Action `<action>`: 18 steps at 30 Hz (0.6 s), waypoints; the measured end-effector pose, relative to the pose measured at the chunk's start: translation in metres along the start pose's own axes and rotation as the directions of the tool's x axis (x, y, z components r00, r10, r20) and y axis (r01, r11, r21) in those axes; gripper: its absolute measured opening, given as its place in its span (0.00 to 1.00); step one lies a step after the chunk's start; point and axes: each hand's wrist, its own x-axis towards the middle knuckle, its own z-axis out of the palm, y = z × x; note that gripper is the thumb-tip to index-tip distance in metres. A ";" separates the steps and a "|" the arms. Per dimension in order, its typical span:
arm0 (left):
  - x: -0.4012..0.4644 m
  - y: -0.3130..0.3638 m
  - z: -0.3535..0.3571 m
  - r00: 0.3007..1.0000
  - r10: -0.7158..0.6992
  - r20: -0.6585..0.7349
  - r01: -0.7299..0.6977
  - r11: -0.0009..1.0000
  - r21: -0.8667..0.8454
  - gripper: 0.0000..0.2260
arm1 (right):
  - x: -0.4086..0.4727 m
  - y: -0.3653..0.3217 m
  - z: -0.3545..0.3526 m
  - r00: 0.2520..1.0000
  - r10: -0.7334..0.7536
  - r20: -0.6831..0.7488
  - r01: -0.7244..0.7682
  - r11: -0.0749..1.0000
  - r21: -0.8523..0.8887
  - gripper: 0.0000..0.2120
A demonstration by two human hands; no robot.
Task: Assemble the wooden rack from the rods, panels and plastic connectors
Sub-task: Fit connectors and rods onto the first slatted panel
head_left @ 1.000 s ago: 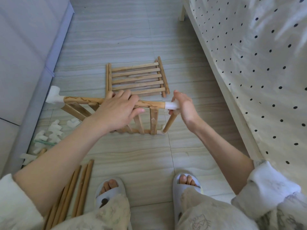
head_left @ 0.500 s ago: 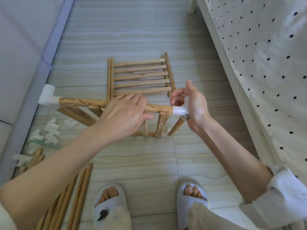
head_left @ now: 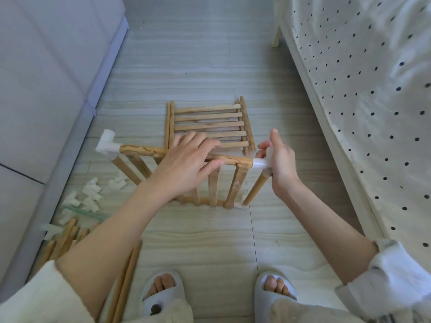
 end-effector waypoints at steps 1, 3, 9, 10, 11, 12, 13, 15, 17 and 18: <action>-0.007 -0.006 -0.004 0.998 -0.018 -0.067 0.019 1.000 0.015 0.21 | -0.003 0.001 0.000 1.000 -0.028 -0.005 0.028 0.998 -0.054 0.19; -0.022 -0.025 -0.014 0.969 -0.101 -0.227 0.120 0.990 0.073 0.17 | -0.005 -0.003 0.000 0.997 -0.081 -0.020 0.077 0.988 -0.134 0.19; -0.055 -0.089 -0.038 0.725 -0.589 -0.357 0.511 0.808 -0.294 0.10 | 0.016 -0.016 0.001 0.999 -0.051 -0.013 0.049 0.990 -0.136 0.19; -0.054 -0.095 -0.040 0.679 -0.687 -0.260 0.512 0.696 -0.503 0.10 | 0.022 -0.017 0.000 0.999 -0.025 0.024 0.028 0.992 -0.124 0.18; -0.052 -0.100 -0.040 0.645 -0.744 -0.175 0.501 0.585 -0.638 0.09 | 0.028 -0.018 -0.002 0.997 0.005 0.082 0.005 0.994 -0.113 0.18; -0.048 -0.106 -0.040 0.626 -0.769 -0.130 0.485 0.514 -0.708 0.08 | 0.033 -0.019 -0.004 0.987 0.042 0.154 -0.027 0.994 -0.102 0.17; -0.044 -0.111 -0.040 0.613 -0.785 -0.093 0.460 0.450 -0.766 0.07 | 0.038 -0.019 -0.007 0.971 0.086 0.224 -0.066 0.993 -0.096 0.17; -0.035 -0.118 -0.041 0.587 -0.809 0.012 0.401 0.278 -0.873 0.08 | 0.045 -0.020 -0.011 0.938 0.141 0.315 -0.114 0.988 -0.103 0.17; -0.030 -0.123 -0.040 0.582 -0.798 0.157 0.387 0.102 -0.916 0.06 | 0.050 -0.019 -0.013 0.928 0.133 0.348 -0.104 0.990 -0.100 0.21; -0.029 -0.124 -0.039 0.596 -0.769 0.231 0.390 0.025 -0.920 0.05 | 0.052 -0.018 -0.013 0.926 0.124 0.356 -0.102 0.991 -0.082 0.23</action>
